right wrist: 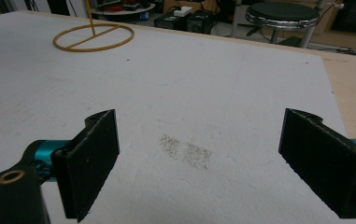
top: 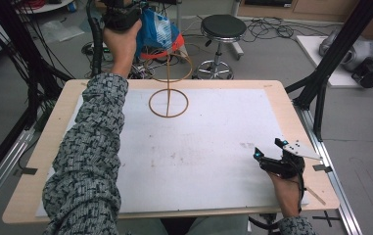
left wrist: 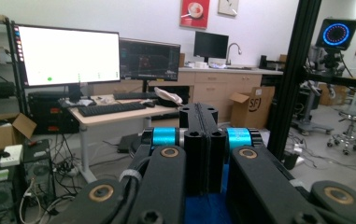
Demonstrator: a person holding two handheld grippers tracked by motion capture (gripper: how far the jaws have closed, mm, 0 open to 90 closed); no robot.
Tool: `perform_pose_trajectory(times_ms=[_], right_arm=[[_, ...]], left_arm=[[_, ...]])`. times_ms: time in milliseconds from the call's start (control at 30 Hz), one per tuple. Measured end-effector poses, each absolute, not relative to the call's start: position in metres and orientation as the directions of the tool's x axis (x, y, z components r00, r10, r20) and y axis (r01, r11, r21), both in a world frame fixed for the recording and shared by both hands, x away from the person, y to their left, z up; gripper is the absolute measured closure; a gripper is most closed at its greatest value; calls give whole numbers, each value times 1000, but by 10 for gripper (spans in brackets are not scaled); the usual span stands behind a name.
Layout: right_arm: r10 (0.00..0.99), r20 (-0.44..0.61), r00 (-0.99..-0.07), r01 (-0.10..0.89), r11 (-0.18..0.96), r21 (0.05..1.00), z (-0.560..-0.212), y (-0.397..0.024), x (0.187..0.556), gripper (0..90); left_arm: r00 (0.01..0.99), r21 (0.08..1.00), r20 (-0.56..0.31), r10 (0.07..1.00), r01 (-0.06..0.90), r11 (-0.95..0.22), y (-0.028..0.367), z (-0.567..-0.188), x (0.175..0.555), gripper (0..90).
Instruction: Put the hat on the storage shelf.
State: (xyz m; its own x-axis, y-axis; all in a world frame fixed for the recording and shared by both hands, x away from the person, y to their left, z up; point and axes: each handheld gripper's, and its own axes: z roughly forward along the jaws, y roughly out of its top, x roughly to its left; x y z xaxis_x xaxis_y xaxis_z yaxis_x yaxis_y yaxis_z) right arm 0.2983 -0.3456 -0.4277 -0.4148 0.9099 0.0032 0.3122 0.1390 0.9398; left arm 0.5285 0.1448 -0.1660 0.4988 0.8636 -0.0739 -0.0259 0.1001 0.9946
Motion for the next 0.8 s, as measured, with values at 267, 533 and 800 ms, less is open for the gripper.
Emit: perform_pose_trajectory(times_ms=[267, 533, 800], right_arm=[[908, -3, -419, 308, 145, 940, -428, -344, 299, 113], [907, 5, -421, 315, 141, 938, -428, -344, 299, 113], [905, -5, -426, 310, 151, 939, -428, -344, 299, 113]], left_arm=[[533, 998, -65, 844, 22, 62, 136, -178, 522, 893], [548, 997, -79, 833, 65, 51, 126, -192, 520, 893], [558, 991, -124, 820, 109, 76, 112, -203, 516, 892]])
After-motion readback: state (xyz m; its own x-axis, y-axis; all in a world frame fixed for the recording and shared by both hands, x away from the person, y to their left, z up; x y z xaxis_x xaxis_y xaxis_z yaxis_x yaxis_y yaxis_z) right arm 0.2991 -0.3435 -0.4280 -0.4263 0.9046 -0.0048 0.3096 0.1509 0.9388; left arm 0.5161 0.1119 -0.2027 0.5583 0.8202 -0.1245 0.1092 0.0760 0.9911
